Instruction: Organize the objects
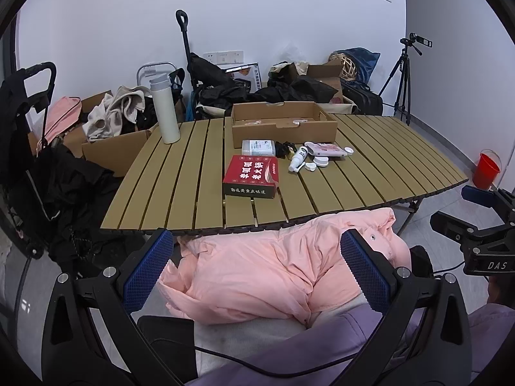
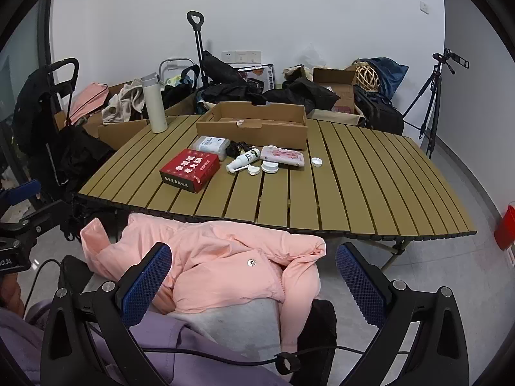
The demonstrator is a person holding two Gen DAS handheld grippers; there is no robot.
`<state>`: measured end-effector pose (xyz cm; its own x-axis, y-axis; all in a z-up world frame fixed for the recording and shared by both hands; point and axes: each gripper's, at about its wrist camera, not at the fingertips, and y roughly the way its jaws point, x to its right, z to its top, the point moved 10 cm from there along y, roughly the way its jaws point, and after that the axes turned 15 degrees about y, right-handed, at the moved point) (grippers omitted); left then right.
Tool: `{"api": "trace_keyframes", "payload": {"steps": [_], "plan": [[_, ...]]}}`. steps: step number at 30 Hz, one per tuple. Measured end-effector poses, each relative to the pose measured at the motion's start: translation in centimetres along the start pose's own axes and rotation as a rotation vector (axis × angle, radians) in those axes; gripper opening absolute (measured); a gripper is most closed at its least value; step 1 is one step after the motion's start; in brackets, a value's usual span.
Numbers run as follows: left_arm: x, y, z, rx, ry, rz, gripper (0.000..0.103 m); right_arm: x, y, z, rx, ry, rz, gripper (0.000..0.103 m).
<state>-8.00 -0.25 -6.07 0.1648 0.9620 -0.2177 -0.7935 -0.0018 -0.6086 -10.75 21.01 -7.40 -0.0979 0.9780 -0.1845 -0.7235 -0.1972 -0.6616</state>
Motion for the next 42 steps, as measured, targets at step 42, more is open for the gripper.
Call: {"api": "trace_keyframes", "payload": {"steps": [42], "plan": [[0.1,0.61,-0.88,-0.026,0.004,0.006,0.103,0.84,0.4,-0.32,-0.001,0.003,-0.021,0.103]]}}
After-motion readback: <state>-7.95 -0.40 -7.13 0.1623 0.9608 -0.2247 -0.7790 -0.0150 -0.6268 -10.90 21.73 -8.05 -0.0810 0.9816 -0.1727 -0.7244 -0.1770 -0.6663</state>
